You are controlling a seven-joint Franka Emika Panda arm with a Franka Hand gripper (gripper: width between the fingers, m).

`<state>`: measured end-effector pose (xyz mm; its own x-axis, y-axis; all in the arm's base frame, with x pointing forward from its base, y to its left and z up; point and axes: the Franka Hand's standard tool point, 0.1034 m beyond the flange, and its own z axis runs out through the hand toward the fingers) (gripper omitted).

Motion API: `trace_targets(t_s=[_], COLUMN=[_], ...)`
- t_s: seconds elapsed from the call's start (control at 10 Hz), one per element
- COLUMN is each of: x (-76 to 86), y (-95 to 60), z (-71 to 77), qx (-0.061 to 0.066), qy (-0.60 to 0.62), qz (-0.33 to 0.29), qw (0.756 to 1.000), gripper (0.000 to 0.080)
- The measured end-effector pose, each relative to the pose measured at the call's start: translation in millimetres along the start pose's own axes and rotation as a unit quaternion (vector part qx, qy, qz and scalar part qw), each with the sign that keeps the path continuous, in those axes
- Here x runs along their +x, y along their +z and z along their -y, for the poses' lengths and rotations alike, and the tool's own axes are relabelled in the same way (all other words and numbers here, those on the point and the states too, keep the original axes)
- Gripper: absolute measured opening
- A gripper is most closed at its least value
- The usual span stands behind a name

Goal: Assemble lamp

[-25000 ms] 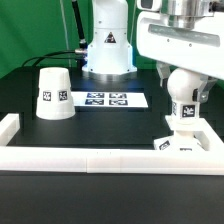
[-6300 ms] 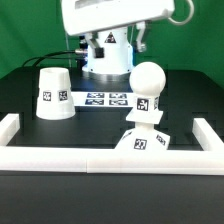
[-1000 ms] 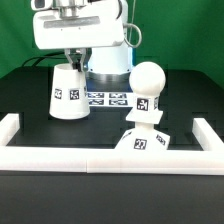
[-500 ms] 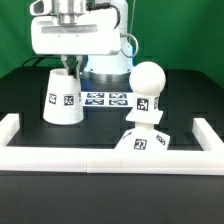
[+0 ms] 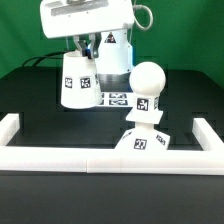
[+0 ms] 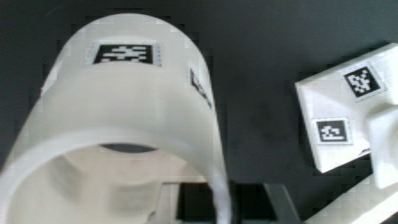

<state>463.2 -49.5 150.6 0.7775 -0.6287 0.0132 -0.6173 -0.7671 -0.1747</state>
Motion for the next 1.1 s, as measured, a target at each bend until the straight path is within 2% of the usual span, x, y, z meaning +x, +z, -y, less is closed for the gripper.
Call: trace_targets(t_s=[0.1,0.2,0.5,0.6,0.8,0.9,1.1], x=[0.6,1.6,1.3,1.7,9.2,13.2,19.7], y=[-12.2,-9.0,-6.5,-15.3,-41.7,-50.1,-70.2], z=[10.9,8.3,6.5,11.4,36.3,48.6,81.1], qx=[-0.005,-0.002,-0.006,-0.013,-0.003,0.001,0.012], qy=[0.011,-0.001,-0.001,-0.007,-0.004,-0.002,-0.001], qz=[-0.003,-0.006,-0.004,0.004,0.007,0.006,0.003], qw=[1.0,1.0,1.0,1.0,1.0,1.0,1.0], gripper=[0.0042,0.0042,0.0042,0.0042,0.0042,0.0042,0.0042])
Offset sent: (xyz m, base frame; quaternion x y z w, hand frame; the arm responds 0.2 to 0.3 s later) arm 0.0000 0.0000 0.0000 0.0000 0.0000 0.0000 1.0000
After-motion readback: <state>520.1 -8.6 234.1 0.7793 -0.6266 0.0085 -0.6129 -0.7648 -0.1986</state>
